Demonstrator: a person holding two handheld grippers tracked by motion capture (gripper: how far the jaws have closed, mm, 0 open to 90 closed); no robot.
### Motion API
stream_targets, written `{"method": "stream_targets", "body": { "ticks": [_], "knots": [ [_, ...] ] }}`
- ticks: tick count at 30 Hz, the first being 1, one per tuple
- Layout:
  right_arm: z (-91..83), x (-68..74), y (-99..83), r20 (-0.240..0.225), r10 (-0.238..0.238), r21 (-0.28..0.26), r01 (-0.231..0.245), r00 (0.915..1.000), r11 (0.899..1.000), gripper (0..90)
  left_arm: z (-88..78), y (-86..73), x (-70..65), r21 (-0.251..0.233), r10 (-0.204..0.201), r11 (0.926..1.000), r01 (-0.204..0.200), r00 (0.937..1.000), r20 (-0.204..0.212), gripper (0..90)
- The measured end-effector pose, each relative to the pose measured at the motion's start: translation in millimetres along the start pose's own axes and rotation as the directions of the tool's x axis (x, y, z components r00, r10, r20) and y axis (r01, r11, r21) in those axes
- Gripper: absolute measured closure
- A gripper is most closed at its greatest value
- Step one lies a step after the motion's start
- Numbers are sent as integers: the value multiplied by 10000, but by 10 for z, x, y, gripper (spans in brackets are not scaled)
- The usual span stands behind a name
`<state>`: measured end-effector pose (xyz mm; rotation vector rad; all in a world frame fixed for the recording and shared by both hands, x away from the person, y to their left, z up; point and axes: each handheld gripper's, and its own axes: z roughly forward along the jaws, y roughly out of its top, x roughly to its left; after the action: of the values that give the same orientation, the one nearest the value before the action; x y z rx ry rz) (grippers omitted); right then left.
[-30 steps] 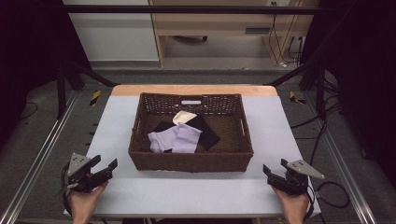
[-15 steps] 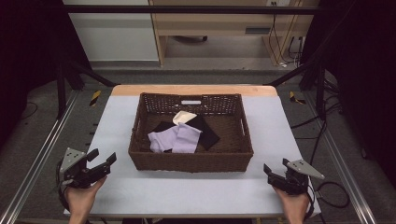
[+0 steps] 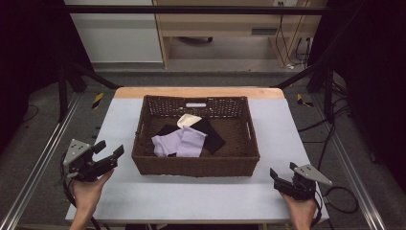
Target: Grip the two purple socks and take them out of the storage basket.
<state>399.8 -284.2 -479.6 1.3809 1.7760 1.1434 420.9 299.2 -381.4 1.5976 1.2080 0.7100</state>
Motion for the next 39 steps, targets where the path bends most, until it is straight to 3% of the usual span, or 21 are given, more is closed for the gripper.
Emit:
{"method": "stream_targets", "body": {
  "ticks": [4,13,24,33,39],
  "knots": [
    [18,5,-18,-17,142,69,-142,9999,9999,201,90,122,-129,-55,263,9996,-263,9995,170,284],
    [46,34,-25,67,-4,145,3,10000,9999,211,283,333,-393,32,728,9973,-731,9951,676,282],
    [44,34,-24,108,71,182,-73,9999,9998,206,604,600,-715,239,1013,9942,-1048,9878,1179,281],
    [54,45,-25,170,-91,227,87,9998,9997,200,969,750,-958,629,1614,9837,-1684,9815,1028,288],
    [60,48,-22,181,-80,296,75,9998,9995,201,1248,772,-1050,1042,1559,9807,-1655,9832,945,292]
  ]
}}
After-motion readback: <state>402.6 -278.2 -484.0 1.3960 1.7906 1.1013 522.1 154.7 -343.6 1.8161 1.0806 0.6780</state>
